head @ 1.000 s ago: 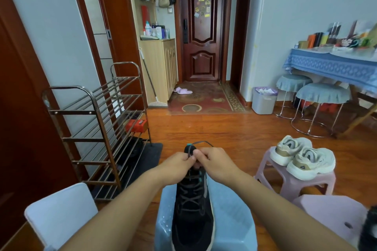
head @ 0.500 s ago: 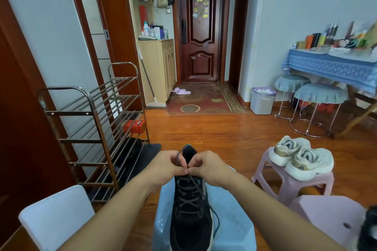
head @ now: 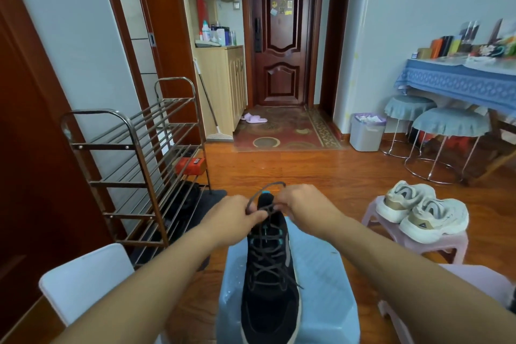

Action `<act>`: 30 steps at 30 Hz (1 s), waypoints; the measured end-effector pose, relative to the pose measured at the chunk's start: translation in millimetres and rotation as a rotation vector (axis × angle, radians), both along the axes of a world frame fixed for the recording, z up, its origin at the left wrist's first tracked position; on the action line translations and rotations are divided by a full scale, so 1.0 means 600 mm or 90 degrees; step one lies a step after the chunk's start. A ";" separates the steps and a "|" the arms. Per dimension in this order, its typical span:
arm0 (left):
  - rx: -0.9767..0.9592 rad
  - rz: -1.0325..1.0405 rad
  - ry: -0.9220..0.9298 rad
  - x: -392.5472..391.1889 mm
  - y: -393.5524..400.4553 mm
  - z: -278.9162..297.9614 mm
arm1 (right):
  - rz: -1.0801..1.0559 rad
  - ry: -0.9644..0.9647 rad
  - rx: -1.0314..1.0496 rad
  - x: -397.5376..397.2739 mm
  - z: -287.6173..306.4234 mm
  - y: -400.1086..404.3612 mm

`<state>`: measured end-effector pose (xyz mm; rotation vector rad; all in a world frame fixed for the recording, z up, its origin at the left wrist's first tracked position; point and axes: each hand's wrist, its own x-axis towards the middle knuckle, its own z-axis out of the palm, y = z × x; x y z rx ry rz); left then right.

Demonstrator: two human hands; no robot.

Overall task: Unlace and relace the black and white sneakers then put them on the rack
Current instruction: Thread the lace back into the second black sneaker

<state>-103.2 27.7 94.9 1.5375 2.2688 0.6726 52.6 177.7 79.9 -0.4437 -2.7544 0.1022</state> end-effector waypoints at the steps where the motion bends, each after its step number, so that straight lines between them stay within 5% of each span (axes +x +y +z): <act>1: -0.056 -0.009 -0.134 -0.009 -0.012 0.001 | -0.027 -0.059 0.095 0.007 0.001 0.016; 3: -0.130 0.015 -0.399 -0.017 -0.048 -0.011 | -0.074 -0.138 0.146 0.025 -0.007 0.037; 6: -0.091 0.135 -0.578 -0.015 -0.074 -0.035 | -0.085 -0.027 0.077 0.021 -0.024 0.022; 9: 0.120 0.311 -0.657 0.001 -0.052 -0.040 | -0.168 0.208 -0.165 0.004 -0.019 0.007; 12: 0.282 0.365 -0.815 0.027 -0.024 -0.029 | -0.182 0.311 -0.339 -0.015 -0.009 -0.005; 14: 0.278 0.348 -0.780 0.038 -0.011 -0.030 | -0.182 0.266 -0.302 -0.014 -0.014 -0.006; 17: 0.186 0.298 -0.554 0.036 -0.004 -0.039 | -0.215 0.110 -0.035 0.006 -0.037 0.015; 19: 0.145 0.265 -0.453 0.030 -0.002 -0.035 | -0.203 0.115 -0.003 0.009 -0.042 0.022; 24: 0.018 0.025 -0.248 0.038 0.017 -0.004 | -0.104 0.315 -0.221 -0.020 0.012 -0.015; 27: 0.010 -0.069 -0.125 0.041 0.033 0.013 | -0.033 0.196 -0.441 -0.035 0.046 -0.041; 30: 0.009 -0.039 -0.250 0.027 0.030 0.022 | -0.014 0.039 -0.554 -0.020 0.051 -0.034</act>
